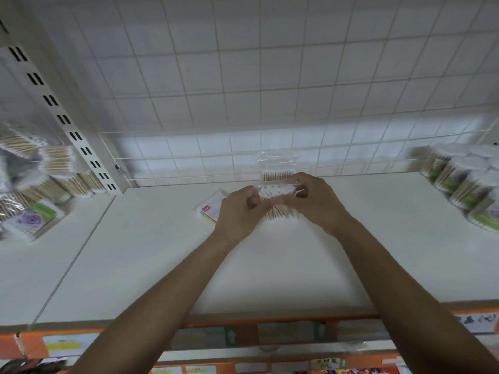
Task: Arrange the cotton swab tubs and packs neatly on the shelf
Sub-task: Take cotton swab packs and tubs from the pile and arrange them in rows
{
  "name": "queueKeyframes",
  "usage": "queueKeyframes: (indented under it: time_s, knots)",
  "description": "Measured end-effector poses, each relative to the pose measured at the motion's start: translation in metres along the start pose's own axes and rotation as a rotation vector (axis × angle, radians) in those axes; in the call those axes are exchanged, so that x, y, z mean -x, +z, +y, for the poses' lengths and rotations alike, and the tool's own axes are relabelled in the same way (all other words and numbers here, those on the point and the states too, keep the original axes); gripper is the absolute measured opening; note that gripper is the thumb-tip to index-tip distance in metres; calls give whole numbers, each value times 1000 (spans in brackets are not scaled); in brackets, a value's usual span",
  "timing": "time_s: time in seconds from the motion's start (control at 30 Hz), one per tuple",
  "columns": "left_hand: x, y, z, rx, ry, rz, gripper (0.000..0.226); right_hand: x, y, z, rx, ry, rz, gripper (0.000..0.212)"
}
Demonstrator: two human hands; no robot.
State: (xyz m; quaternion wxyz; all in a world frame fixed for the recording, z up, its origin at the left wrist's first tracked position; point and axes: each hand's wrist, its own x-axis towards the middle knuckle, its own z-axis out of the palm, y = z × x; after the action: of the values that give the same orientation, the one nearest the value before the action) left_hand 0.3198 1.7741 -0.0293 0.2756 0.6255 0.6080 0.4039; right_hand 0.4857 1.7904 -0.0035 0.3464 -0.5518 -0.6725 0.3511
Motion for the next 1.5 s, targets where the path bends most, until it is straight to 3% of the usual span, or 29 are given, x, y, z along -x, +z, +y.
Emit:
queueKeyframes:
  time_s: [0.23,0.57,0.93,1.07,1.13,1.23,1.37,1.5]
  knots:
    - [-13,8,2,-23,-7,15,6,-7,-2,11,-2,41,204,44]
    - [-19,14,3,-105,-36,129,17,-15,10,17,163,-65,190,50]
    - [-18,16,8,-44,-72,105,26,-19,15,20,222,-72,220,47]
    - [-16,14,8,-76,-50,90,32,-16,15,20,239,-78,241,60]
    - [-15,10,7,-141,-9,98,39,-11,14,16,274,-121,308,65]
    - [-13,-2,6,-268,85,146,39,-3,17,-1,291,-269,387,55]
    - [-10,-24,-6,-529,121,163,38,2,36,-23,304,-366,273,39]
    - [-6,-42,-27,-652,-100,97,57,4,67,-27,322,-372,72,35]
